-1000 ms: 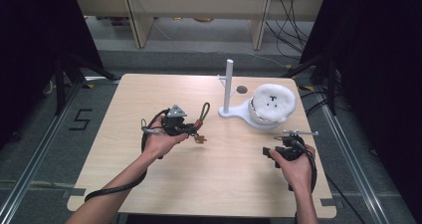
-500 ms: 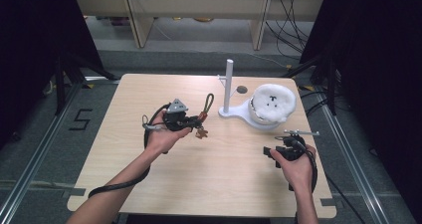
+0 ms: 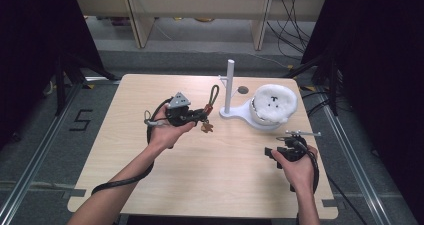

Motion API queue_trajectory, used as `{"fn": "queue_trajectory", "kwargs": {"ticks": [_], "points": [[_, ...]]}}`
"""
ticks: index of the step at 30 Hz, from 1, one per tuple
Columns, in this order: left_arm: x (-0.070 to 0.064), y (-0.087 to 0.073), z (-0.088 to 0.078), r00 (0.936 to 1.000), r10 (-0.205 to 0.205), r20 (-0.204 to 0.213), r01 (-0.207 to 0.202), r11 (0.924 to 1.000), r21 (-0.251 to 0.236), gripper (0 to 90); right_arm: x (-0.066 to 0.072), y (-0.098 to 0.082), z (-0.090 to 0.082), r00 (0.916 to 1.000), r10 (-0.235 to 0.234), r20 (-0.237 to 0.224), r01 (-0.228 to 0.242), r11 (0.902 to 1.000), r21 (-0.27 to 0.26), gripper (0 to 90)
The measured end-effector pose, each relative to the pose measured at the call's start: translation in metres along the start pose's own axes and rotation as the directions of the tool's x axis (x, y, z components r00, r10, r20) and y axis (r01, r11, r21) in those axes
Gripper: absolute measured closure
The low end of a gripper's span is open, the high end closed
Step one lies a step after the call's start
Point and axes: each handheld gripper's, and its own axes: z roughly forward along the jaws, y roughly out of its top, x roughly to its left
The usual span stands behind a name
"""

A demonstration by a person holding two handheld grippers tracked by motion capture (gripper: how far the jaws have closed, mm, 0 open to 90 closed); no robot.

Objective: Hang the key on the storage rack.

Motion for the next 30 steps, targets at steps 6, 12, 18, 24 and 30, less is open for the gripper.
{"fn": "queue_trajectory", "kwargs": {"ticks": [6, 12, 18, 24, 30], "points": [[0.003, 0.008, 0.003, 0.9998, -0.016, 0.008, 0.016, 0.9997, -0.018, 80.2, -0.001, 0.000, 0.000, 1.0000, -0.006, -0.006, 0.006, 1.0000, 0.000, 45.1], [0.004, 0.016, 0.007, 0.9997, -0.020, 0.010, 0.020, 0.9993, -0.032, 80.2, -0.003, 0.000, -0.001, 0.9997, -0.007, 0.023, 0.007, 1.0000, 0.004, 45.1], [0.005, 0.021, 0.013, 0.9993, -0.032, 0.020, 0.033, 0.9986, -0.042, 80.2, 0.001, 0.001, -0.001, 0.9992, 0.034, 0.021, -0.034, 0.9994, 0.008, 45.1], [0.011, 0.025, 0.018, 0.9976, -0.063, 0.027, 0.064, 0.9966, -0.052, 80.2, -0.003, 0.000, -0.002, 0.9999, 0.002, 0.015, -0.002, 1.0000, -0.004, 45.1], [0.014, 0.025, 0.025, 0.9945, -0.097, 0.039, 0.099, 0.9941, -0.044, 80.2, -0.001, -0.001, -0.001, 0.9999, 0.012, 0.001, -0.012, 0.9999, -0.012, 45.1]]}}
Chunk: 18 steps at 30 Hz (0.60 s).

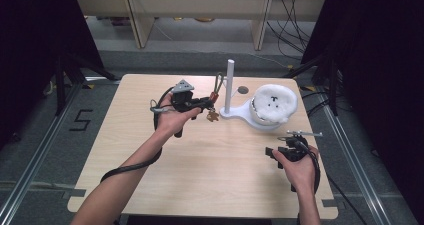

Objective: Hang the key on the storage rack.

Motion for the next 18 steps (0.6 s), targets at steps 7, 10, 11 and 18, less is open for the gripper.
{"fn": "queue_trajectory", "kwargs": {"ticks": [7, 10, 11, 18], "points": [[0.0046, -0.0009, 0.0038, 0.9996, -0.027, -0.005, 0.028, 0.9996, 0.008, 80.1, -0.0025, 0.0010, 0.0000, 0.9997, -0.022, 0.008, 0.022, 0.9997, -0.008, 45.1], [0.0062, -0.0018, 0.0054, 0.9992, -0.040, -0.005, 0.040, 0.9992, 0.005, 80.1, -0.0028, 0.0010, -0.0006, 0.9998, -0.015, 0.013, 0.015, 0.9998, 0.010, 45.1], [0.0068, -0.0020, 0.0057, 0.9989, -0.047, -0.005, 0.047, 0.9989, 0.005, 80.1, -0.0029, 0.0011, -0.0006, 0.9998, -0.016, 0.011, 0.016, 0.9998, 0.008, 45.1], [0.0087, -0.0029, 0.0073, 0.9959, -0.091, 0.006, 0.091, 0.9959, -0.003, 80.1, -0.0027, 0.0010, -0.0009, 0.9998, -0.008, 0.017, 0.008, 0.9999, 0.015, 45.1]]}}
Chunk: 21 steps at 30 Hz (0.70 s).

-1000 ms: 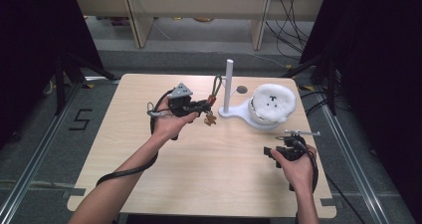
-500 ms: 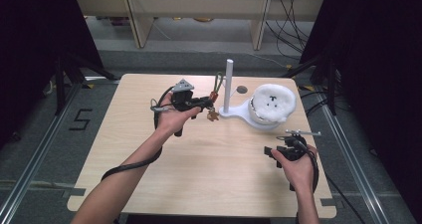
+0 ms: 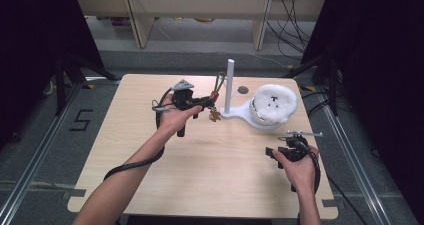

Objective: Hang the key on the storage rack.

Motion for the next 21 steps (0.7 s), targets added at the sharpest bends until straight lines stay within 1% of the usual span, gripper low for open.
{"fn": "queue_trajectory", "kwargs": {"ticks": [1, 2, 3, 4, 5, 7, 9, 11, 12, 13, 16, 17, 18, 19, 21], "points": [[0.0007, -0.0001, 0.0001, 1.0000, -0.008, 0.005, 0.008, 1.0000, -0.002, 80.1, 0.0000, 0.0000, -0.0001, 1.0000, 0.000, 0.001, 0.000, 1.0000, 0.001, 45.1], [0.0011, -0.0002, 0.0000, 0.9998, -0.018, 0.006, 0.018, 0.9998, 0.000, 80.1, -0.0015, -0.0006, 0.0010, 0.9996, -0.028, 0.007, 0.028, 0.9995, -0.011, 45.1], [0.0015, -0.0003, 0.0000, 0.9997, -0.024, 0.007, 0.024, 0.9997, -0.003, 80.1, 0.0008, 0.0004, 0.0009, 1.0000, 0.000, -0.001, 0.000, 0.9999, -0.014, 45.1], [0.0020, -0.0003, 0.0000, 0.9995, -0.030, 0.009, 0.030, 0.9995, -0.002, 80.0, 0.0062, 0.0006, -0.0008, 0.9980, 0.062, -0.013, -0.062, 0.9980, 0.002, 45.1], [0.0023, -0.0006, -0.0002, 0.9990, -0.044, 0.009, 0.043, 0.9991, 0.002, 80.0, 0.0037, 0.0000, 0.0003, 0.9994, 0.032, 0.010, -0.032, 0.9995, -0.006, 45.1], [0.0036, -0.0007, 0.0001, 0.9986, -0.052, 0.012, 0.052, 0.9987, 0.002, 80.0, 0.0053, -0.0001, -0.0013, 0.9985, 0.055, -0.004, -0.055, 0.9985, 0.005, 45.1], [0.0048, -0.0012, 0.0005, 0.9980, -0.062, 0.008, 0.062, 0.9981, 0.003, 80.0, 0.0061, 0.0002, -0.0015, 0.9977, 0.068, -0.003, -0.068, 0.9977, 0.010, 45.1], [0.0063, -0.0020, 0.0019, 0.9972, -0.074, 0.015, 0.074, 0.9973, -0.001, 80.0, 0.0058, 0.0001, -0.0014, 0.9980, 0.064, -0.004, -0.063, 0.9979, 0.009, 45.1], [0.0064, -0.0021, 0.0019, 0.9971, -0.076, 0.005, 0.076, 0.9971, 0.005, 80.0, 0.0060, 0.0001, -0.0009, 0.9979, 0.065, 0.005, -0.065, 0.9978, 0.010, 45.1], [0.0068, -0.0025, 0.0026, 0.9965, -0.083, 0.006, 0.083, 0.9966, 0.004, 80.0, 0.0000, -0.0004, 0.0001, 1.0000, -0.002, -0.006, 0.001, 0.9999, -0.010, 45.1], [0.0077, -0.0028, 0.0045, 0.9958, -0.092, 0.002, 0.092, 0.9958, 0.007, 79.9, -0.0003, -0.0007, 0.0002, 1.0000, -0.002, -0.010, 0.002, 0.9999, -0.011, 45.1], [0.0104, -0.0022, 0.0066, 0.9973, -0.070, 0.022, 0.070, 0.9975, -0.003, 79.9, -0.0015, -0.0008, 0.0010, 0.9998, -0.020, -0.008, 0.020, 0.9995, -0.024, 45.1], [0.0099, -0.0021, 0.0072, 0.9967, -0.080, 0.015, 0.080, 0.9968, -0.003, 79.9, -0.0017, -0.0009, 0.0013, 0.9998, -0.019, -0.006, 0.019, 0.9996, -0.022, 45.1], [0.0104, -0.0020, 0.0080, 0.9966, -0.081, 0.018, 0.081, 0.9967, -0.003, 79.9, -0.0014, -0.0009, 0.0012, 1.0000, -0.008, 0.004, 0.008, 0.9998, -0.016, 45.1], [0.0101, -0.0020, 0.0089, 0.9952, -0.097, 0.013, 0.098, 0.9952, -0.001, 79.9, -0.0020, -0.0012, 0.0010, 0.9999, -0.015, 0.001, 0.015, 0.9998, -0.014, 45.1]]}}
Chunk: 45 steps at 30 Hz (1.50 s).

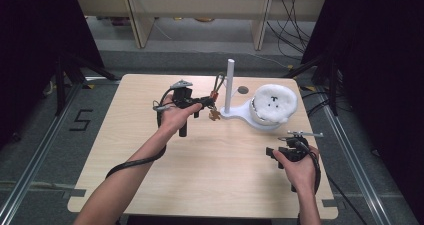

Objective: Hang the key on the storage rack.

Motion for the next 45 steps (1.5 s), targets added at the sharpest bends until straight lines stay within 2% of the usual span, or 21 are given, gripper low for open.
{"fn": "queue_trajectory", "kwargs": {"ticks": [2, 5, 6, 7, 12, 14, 16, 18, 19, 22, 23, 26, 30, 31, 32, 40, 41, 42, 43, 44, 45], "points": [[0.0026, 0.0007, 0.0022, 0.9999, 0.009, 0.013, -0.009, 0.9999, -0.009, 79.8, 0.0004, -0.0001, 0.0001, 1.0000, 0.005, -0.004, -0.005, 1.0000, 0.001, 45.2], [0.0013, 0.0001, 0.0025, 0.9992, -0.040, 0.005, 0.040, 0.9992, -0.002, 79.7, 0.0016, -0.0003, 0.0003, 0.9999, 0.016, 0.004, -0.016, 0.9998, 0.008, 45.1], [0.0011, 0.0004, 0.0022, 0.9990, -0.045, 0.003, 0.045, 0.9990, 0.003, 79.7, 0.0054, -0.0007, -0.0001, 0.9982, 0.061, 0.001, -0.061, 0.9981, 0.014, 45.1], [0.0020, 0.0001, 0.0026, 0.9990, -0.043, 0.014, 0.043, 0.9991, -0.002, 79.7, 0.0053, -0.0006, -0.0001, 0.9984, 0.057, 0.001, -0.057, 0.9983, 0.015, 45.1], [0.0027, -0.0004, 0.0033, 0.9973, -0.072, 0.011, 0.072, 0.9974, -0.004, 79.6, 0.0046, -0.0015, 0.0005, 0.9988, 0.047, -0.014, -0.047, 0.9989, -0.002, 45.1], [0.0031, -0.0005, 0.0038, 0.9965, -0.084, 0.005, 0.084, 0.9965, -0.001, 79.6, 0.0041, -0.0016, 0.0010, 0.9991, 0.043, 0.002, -0.043, 0.9991, 0.001, 45.1], [0.0037, -0.0007, 0.0051, 0.9956, -0.093, 0.014, 0.093, 0.9957, -0.006, 79.6, 0.0046, -0.0017, -0.0003, 0.9987, 0.050, 0.004, -0.050, 0.9986, 0.019, 45.2], [0.0032, -0.0003, 0.0056, 0.9952, -0.098, 0.006, 0.098, 0.9952, 0.002, 79.6, 0.0043, -0.0019, 0.0001, 0.9987, 0.050, 0.002, -0.050, 0.9986, 0.018, 45.2], [0.0034, -0.0004, 0.0062, 0.9947, -0.102, 0.009, 0.102, 0.9948, -0.001, 79.6, 0.0057, -0.0012, 0.0010, 0.9977, 0.068, 0.007, -0.068, 0.9976, 0.015, 45.1], [0.0049, 0.0001, 0.0062, 0.9921, -0.124, 0.018, 0.124, 0.9922, -0.002, 79.6, 0.0049, -0.0017, 0.0016, 0.9975, 0.071, 0.005, -0.071, 0.9974, 0.015, 45.1], [0.0055, 0.0004, 0.0055, 0.9918, -0.127, 0.017, 0.127, 0.9919, 0.002, 79.6, 0.0033, -0.0020, 0.0017, 0.9988, 0.049, 0.008, -0.049, 0.9987, 0.013, 45.2], [0.0061, 0.0007, 0.0045, 0.9892, -0.144, 0.027, 0.144, 0.9896, -0.002, 79.6, 0.0016, -0.0030, 0.0015, 0.9995, 0.031, -0.007, -0.031, 0.9995, 0.001, 45.2], [0.0065, 0.0007, 0.0051, 0.9876, -0.155, 0.028, 0.155, 0.9880, 0.002, 79.6, 0.0016, -0.0031, 0.0021, 0.9994, 0.033, -0.010, -0.033, 0.9994, 0.002, 45.2], [0.0065, 0.0007, 0.0055, 0.9865, -0.160, 0.031, 0.160, 0.9870, 0.004, 79.6, 0.0028, -0.0031, 0.0011, 0.9984, 0.055, -0.011, -0.055, 0.9983, 0.019, 45.2], [0.0071, 0.0007, 0.0059, 0.9872, -0.155, 0.035, 0.155, 0.9878, 0.001, 79.6, 0.0040, -0.0031, 0.0014, 0.9975, 0.069, -0.014, -0.068, 0.9976, 0.010, 45.2], [0.0062, 0.0019, 0.0081, 0.9879, -0.154, 0.022, 0.153, 0.9881, 0.007, 79.4, 0.0031, -0.0030, 0.0002, 0.9976, 0.068, -0.012, -0.068, 0.9974, 0.023, 45.2], [0.0062, 0.0019, 0.0087, 0.9881, -0.152, 0.021, 0.152, 0.9883, 0.008, 79.3, 0.0007, -0.0042, 0.0016, 0.9995, 0.031, -0.005, -0.031, 0.9994, 0.017, 45.2], [0.0064, 0.0018, 0.0093, 0.9880, -0.153, 0.020, 0.153, 0.9882, 0.009, 79.3, 0.0018, -0.0039, 0.0014, 0.9987, 0.050, -0.008, -0.050, 0.9987, 0.012, 45.2], [0.0064, 0.0021, 0.0099, 0.9877, -0.155, 0.017, 0.155, 0.9878, 0.015, 79.3, 0.0012, -0.0040, 0.0018, 0.9991, 0.041, -0.009, -0.041, 0.9991, 0.012, 45.2], [0.0062, 0.0021, 0.0103, 0.9876, -0.156, 0.015, 0.156, 0.9876, 0.016, 79.2, 0.0018, -0.0039, 0.0022, 0.9984, 0.056, -0.007, -0.056, 0.9984, 0.014, 45.2], [0.0060, 0.0016, 0.0112, 0.9874, -0.157, 0.017, 0.157, 0.9875, 0.009, 79.2, 0.0007, -0.0041, 0.0031, 0.9992, 0.040, -0.009, -0.040, 0.9992, 0.002, 45.1]]}}
